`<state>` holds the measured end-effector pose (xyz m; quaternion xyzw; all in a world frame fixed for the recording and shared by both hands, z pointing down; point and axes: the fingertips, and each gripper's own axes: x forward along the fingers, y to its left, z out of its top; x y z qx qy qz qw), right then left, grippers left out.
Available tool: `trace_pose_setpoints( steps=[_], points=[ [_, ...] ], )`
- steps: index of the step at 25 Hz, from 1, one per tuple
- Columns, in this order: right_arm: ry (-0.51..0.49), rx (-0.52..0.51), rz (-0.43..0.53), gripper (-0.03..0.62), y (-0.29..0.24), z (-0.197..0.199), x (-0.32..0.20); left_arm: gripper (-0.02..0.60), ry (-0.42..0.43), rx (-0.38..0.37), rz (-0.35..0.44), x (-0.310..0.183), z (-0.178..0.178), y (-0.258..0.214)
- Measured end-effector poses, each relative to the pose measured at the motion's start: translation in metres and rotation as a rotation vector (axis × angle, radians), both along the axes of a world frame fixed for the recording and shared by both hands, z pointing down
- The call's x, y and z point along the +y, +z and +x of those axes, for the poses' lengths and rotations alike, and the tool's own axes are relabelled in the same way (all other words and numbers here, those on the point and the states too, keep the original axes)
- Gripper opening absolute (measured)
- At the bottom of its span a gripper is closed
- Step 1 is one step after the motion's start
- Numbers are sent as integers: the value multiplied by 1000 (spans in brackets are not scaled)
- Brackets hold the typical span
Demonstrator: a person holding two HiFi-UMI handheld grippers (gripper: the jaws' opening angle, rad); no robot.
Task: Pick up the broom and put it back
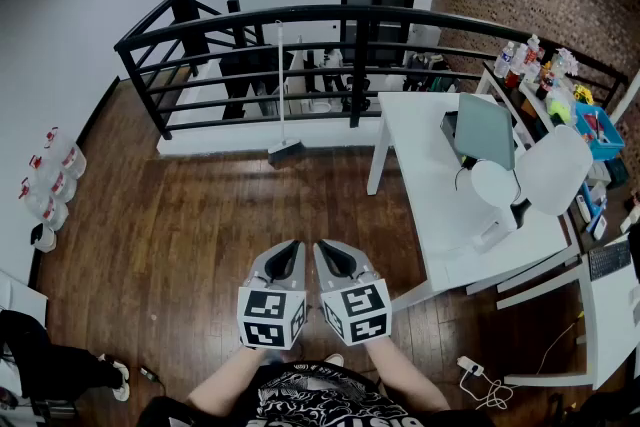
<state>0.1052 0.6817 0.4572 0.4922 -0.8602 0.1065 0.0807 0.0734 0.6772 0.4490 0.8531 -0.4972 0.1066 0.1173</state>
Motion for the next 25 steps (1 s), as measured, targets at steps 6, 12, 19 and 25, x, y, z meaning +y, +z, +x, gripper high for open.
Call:
trace_pose_setpoints(
  steps=[6,12,19,25],
  points=[
    [1,40,12,0,4,-22,-45,5,-11,36,-8,-47,-22,7],
    [16,79,15,0,5,-54,-118,5,6,63,8,-128,-50,4],
    [71,90,-19,0,-2,-96,-218,5,49,79,-12,-230,-93,-5],
    [101,110,-43,0,-2,-134,-292,5,65,101,-29,-301,-133,-6]
  ],
)
